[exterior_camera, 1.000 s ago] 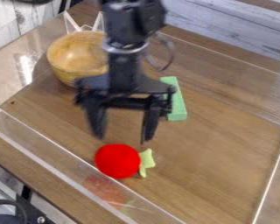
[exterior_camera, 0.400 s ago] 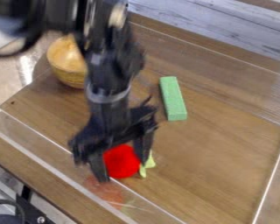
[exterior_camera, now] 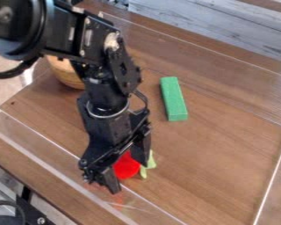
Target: Move the red object to the left side of the table
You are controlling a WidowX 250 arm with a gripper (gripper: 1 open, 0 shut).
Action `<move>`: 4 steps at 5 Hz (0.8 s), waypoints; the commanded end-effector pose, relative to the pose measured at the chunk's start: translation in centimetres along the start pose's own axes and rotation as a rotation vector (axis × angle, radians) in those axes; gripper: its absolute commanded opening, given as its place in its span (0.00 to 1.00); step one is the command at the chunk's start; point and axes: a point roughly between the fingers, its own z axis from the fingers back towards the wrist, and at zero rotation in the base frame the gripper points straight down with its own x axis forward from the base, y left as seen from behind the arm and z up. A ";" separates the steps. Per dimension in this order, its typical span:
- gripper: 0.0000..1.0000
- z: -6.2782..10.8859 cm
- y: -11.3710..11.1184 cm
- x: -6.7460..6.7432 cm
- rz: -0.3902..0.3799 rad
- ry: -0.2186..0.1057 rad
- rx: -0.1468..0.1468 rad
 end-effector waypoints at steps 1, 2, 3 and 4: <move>1.00 1.3 -0.7 -0.4 -0.026 -0.019 -0.049; 1.00 1.9 -0.9 -0.7 -0.044 -0.030 -0.068; 1.00 2.3 -1.2 -0.8 -0.062 -0.040 -0.081; 1.00 2.2 -1.1 0.1 -0.033 -0.051 -0.095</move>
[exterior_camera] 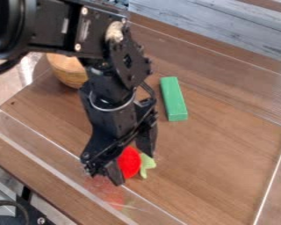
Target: Move the red object to the left side of the table
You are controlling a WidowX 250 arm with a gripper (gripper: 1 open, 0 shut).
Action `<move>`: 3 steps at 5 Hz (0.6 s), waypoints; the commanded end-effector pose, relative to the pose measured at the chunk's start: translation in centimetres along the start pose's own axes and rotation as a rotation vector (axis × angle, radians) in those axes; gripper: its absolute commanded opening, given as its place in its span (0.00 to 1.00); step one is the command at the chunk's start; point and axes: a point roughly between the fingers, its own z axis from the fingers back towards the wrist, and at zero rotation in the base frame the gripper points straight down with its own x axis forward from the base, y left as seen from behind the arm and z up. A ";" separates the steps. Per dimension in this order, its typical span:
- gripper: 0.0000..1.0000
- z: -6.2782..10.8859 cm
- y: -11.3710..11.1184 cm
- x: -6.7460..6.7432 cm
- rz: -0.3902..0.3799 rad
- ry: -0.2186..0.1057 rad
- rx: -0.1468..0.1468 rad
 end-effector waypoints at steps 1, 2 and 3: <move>1.00 0.4 0.0 1.0 0.027 -0.020 -0.040; 1.00 0.3 0.1 1.1 0.067 -0.037 -0.052; 1.00 0.3 0.1 1.4 0.109 -0.048 -0.059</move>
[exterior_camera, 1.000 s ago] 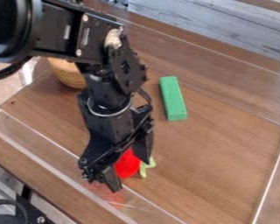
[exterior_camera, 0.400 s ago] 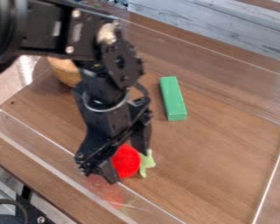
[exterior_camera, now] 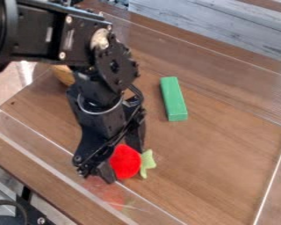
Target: Move the red object to the left side of the table
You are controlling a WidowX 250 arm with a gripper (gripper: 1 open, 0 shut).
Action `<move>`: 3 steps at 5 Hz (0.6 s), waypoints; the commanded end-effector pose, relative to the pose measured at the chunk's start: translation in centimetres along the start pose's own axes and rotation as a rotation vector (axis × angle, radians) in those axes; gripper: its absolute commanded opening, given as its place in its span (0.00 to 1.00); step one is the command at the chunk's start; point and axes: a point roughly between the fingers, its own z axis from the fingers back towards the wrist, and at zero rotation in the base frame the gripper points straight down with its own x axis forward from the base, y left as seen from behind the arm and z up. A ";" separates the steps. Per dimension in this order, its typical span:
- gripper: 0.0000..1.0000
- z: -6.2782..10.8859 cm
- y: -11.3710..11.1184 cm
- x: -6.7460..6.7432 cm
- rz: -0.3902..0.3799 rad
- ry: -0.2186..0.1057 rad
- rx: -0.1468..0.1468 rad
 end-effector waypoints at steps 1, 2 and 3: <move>1.00 -0.7 -0.6 -0.5 0.039 -0.014 -0.027; 1.00 -2.1 -0.9 -1.4 0.066 -0.029 -0.032; 1.00 -1.9 -1.1 -1.1 0.037 -0.050 -0.035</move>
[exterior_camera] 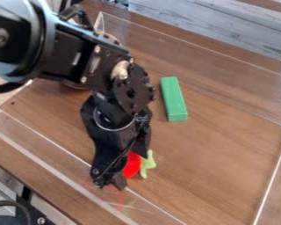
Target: Move the red object to the left side of the table
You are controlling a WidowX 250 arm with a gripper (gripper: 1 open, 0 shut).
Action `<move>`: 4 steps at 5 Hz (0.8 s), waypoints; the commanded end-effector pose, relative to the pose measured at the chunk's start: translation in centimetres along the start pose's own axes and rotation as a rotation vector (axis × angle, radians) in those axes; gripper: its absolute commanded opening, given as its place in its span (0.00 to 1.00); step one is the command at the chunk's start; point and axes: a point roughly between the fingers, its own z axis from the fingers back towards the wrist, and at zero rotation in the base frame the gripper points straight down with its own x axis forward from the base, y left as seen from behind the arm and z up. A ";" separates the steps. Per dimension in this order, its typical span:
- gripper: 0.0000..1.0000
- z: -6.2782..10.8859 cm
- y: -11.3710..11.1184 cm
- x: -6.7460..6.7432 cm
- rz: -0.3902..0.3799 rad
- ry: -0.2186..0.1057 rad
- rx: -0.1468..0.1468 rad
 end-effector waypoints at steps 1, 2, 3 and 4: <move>1.00 0.5 -0.8 0.1 -0.015 -0.017 -0.026; 0.00 1.1 -1.5 0.3 -0.077 0.002 -0.026; 0.00 3.6 -2.8 0.8 -0.164 0.068 -0.032; 0.00 6.7 -5.1 3.4 -0.076 0.123 -0.053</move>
